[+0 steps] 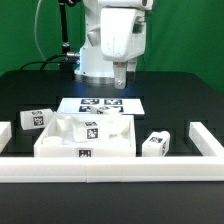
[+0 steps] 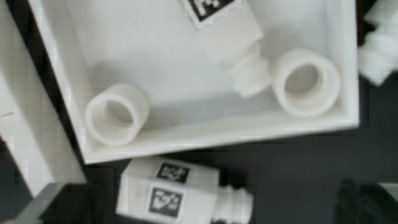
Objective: Assemble one leg
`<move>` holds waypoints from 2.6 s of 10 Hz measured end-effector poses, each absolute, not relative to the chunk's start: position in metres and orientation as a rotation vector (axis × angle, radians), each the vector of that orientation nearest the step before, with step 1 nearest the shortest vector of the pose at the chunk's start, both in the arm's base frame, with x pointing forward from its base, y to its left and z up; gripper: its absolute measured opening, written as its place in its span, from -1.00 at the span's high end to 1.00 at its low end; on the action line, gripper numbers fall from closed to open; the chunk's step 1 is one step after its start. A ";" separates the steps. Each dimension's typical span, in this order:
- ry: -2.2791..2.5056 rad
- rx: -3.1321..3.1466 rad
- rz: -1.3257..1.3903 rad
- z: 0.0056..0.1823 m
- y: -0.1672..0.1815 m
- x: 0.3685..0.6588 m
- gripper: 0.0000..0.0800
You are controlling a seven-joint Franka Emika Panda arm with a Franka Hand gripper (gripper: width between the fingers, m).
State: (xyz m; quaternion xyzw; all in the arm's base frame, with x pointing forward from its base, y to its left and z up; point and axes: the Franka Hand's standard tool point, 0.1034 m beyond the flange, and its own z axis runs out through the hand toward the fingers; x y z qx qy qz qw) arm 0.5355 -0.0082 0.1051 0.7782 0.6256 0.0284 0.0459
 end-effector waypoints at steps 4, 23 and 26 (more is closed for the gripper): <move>2.047 2.317 0.000 0.079 -0.051 0.502 -0.62; 2.145 2.320 -0.038 0.015 -0.072 0.464 0.83; 2.145 2.320 -0.038 0.015 -0.072 0.464 0.87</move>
Offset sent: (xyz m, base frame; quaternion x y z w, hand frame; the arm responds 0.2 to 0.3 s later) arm -0.0055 -0.0041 -0.0144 0.0501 -0.0008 0.0113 0.9987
